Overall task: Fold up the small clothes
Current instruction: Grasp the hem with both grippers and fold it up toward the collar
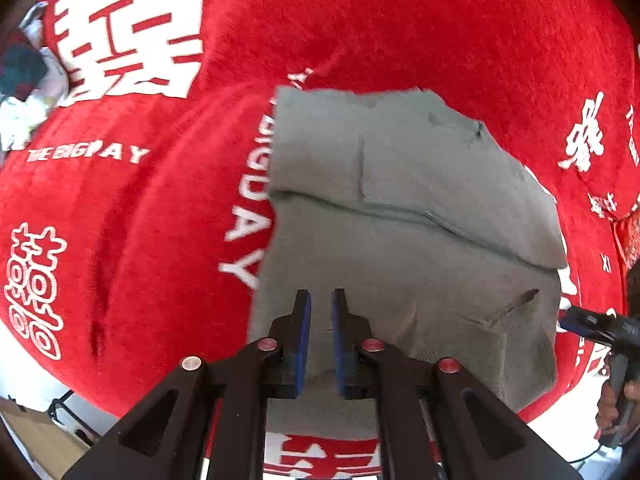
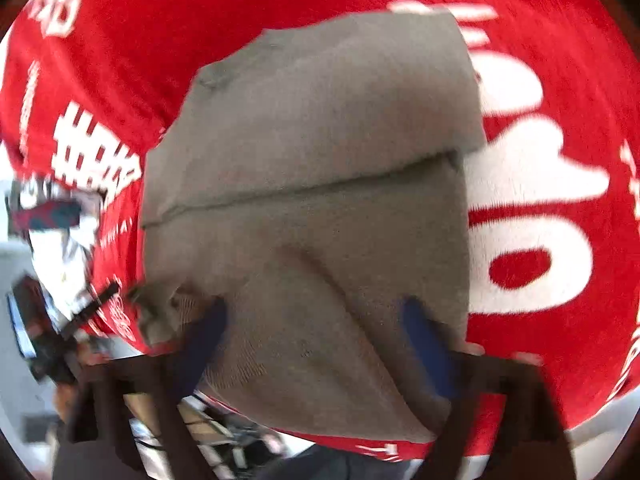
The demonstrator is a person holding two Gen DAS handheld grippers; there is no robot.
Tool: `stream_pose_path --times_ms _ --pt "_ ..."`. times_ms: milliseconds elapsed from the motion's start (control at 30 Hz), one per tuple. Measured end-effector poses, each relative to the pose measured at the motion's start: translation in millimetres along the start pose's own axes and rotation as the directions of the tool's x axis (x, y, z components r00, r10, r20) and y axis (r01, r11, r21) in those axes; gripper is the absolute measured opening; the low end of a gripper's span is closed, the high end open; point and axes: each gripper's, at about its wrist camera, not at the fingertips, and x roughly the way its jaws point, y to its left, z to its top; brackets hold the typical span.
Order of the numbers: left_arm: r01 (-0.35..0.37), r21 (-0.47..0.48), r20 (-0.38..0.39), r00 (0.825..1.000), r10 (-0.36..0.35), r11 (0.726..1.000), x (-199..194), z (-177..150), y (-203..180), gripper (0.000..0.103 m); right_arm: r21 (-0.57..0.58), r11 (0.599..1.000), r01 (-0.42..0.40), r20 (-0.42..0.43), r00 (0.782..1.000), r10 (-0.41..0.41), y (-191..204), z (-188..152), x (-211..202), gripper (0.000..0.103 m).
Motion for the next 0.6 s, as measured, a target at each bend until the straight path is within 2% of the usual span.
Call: stream_pose_path --times_ms 67,100,200,367,400,433,467,500,533,567,600 --pt "-0.009 -0.005 0.042 0.999 0.009 1.0 -10 -2 7 0.093 -0.09 0.996 0.03 -0.015 0.999 -0.031 5 -5 -5 0.092" --pt "-0.012 0.015 0.063 0.998 0.011 1.0 -14 -4 7 0.092 -0.119 0.992 0.049 -0.019 0.998 -0.052 10 -11 -2 0.092" --pt "-0.022 0.086 0.031 0.999 0.02 0.996 -9 -8 1 0.092 -0.212 0.965 0.153 -0.03 0.986 -0.163 24 -14 15 0.091" --pt "0.026 0.201 -0.087 0.996 -0.009 0.979 32 -14 -26 0.092 -0.266 0.941 0.208 -0.023 0.975 -0.222 32 -17 34 0.089" --pt "0.04 0.217 -0.105 0.994 -0.018 0.975 41 -15 -30 0.092 -0.276 0.935 0.222 -0.026 0.971 -0.238 34 -19 40 0.087" --pt "0.056 0.232 -0.124 0.992 -0.028 0.971 52 -16 -35 0.091 -0.286 0.929 0.235 -0.03 0.967 -0.254 35 -22 45 0.079" --pt "0.059 0.243 -0.134 0.991 -0.026 0.968 58 -17 -39 0.076 -0.303 0.917 0.259 -0.031 0.959 -0.282 36 -26 49 0.075" --pt "0.045 0.258 -0.151 0.989 -0.006 0.965 67 -18 -44 0.044 -0.335 0.89 0.31 -0.004 0.944 -0.331 40 -30 51 0.064" --pt "0.024 0.269 -0.169 0.985 0.022 0.963 75 -19 -47 0.029 -0.376 0.865 0.333 0.026 0.937 -0.349 47 -34 50 0.033" --pt "0.031 0.262 -0.156 0.988 0.011 0.964 73 -19 -47 0.022 -0.407 0.854 0.325 0.038 0.94 -0.339 52 -38 48 0.016" --pt "0.038 0.253 -0.14 0.99 -0.002 0.967 68 -19 -47 0.006 -0.424 0.847 0.321 0.042 0.941 -0.335 56 -41 45 0.009"
